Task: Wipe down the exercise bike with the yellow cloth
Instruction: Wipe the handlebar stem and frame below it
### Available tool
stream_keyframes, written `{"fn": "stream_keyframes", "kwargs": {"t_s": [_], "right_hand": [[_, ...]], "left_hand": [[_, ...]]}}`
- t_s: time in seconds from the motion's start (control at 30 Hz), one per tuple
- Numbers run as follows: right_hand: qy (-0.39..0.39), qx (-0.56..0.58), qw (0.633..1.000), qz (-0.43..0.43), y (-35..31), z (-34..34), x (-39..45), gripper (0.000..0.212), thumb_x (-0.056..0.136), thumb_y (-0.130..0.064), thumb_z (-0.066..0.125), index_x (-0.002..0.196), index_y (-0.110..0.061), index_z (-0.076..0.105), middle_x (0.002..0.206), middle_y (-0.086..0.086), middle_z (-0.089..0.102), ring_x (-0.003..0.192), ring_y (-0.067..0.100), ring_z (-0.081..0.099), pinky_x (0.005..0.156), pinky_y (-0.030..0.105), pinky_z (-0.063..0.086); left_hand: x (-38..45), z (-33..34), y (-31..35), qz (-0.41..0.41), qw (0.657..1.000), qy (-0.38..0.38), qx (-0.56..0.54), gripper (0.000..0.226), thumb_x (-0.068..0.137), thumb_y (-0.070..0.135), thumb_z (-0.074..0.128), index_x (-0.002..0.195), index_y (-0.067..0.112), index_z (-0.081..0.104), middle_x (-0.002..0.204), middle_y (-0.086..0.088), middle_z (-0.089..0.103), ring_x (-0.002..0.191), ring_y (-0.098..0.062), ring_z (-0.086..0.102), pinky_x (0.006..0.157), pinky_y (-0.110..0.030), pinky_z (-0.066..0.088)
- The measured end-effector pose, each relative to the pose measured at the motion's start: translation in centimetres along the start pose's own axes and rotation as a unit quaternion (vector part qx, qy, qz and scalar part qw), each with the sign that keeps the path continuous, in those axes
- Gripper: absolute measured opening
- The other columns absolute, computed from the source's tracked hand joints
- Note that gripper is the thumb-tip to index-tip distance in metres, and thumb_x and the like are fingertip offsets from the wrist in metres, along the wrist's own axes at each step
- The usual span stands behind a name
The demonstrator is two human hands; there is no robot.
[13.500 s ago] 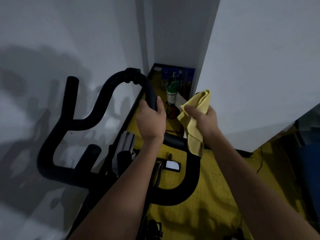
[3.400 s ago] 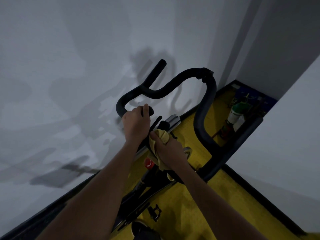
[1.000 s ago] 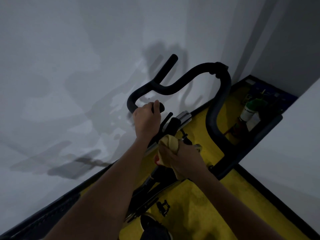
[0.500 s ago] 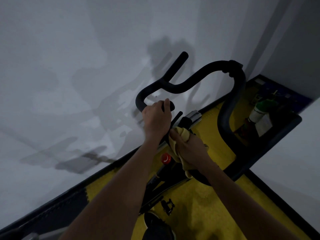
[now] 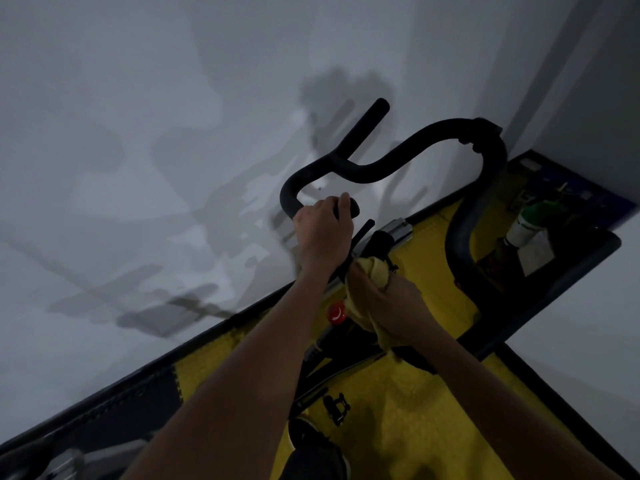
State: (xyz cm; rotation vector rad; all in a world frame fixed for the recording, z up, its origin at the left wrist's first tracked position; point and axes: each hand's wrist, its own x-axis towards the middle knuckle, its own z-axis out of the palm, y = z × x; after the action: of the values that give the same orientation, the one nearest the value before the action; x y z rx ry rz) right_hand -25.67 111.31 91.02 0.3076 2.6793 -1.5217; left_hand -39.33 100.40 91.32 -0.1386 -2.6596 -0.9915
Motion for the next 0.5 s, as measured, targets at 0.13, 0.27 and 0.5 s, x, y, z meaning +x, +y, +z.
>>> {"fn": "stream_keyframes", "kwargs": {"t_s": [0.13,0.27,0.5], "right_hand": [[0.028,0.019,0.999,-0.009,-0.1,0.9,0.5,0.056,0.095,-0.063,0.053,0.061,-0.019,0.057,0.047,-0.006,0.057,0.04,0.003,0.055,0.041,0.014,0.039],[-0.031,-0.049,0.998,-0.04,1.1,-0.8,-2.5,0.035,0.089,-0.072,0.045,0.084,-0.04,0.057,0.062,-0.013,0.061,0.054,-0.001,0.06,0.052,0.02,0.043],[-0.031,-0.171,0.984,-0.048,2.2,-2.2,-4.9,0.058,0.08,-0.086,0.034,0.109,-0.041,0.058,0.083,-0.016,0.067,0.07,0.0,0.064,0.06,0.023,0.055]], "left_hand": [[-0.2,0.0,0.0,0.002,1.0,-0.004,-0.011,0.051,0.103,0.047,0.027,0.086,0.021,0.067,0.068,0.009,0.056,0.082,-0.024,0.061,0.088,-0.047,0.048],[-0.2,0.0,-0.1,0.005,1.0,-0.007,-0.004,0.053,0.103,0.048,0.025,0.085,0.019,0.066,0.067,0.007,0.056,0.079,-0.025,0.06,0.086,-0.047,0.048],[-0.2,-0.1,-0.1,0.007,1.0,0.002,-0.006,0.046,0.103,0.047,0.026,0.078,0.027,0.059,0.065,0.01,0.055,0.077,-0.023,0.059,0.084,-0.045,0.047]]}}
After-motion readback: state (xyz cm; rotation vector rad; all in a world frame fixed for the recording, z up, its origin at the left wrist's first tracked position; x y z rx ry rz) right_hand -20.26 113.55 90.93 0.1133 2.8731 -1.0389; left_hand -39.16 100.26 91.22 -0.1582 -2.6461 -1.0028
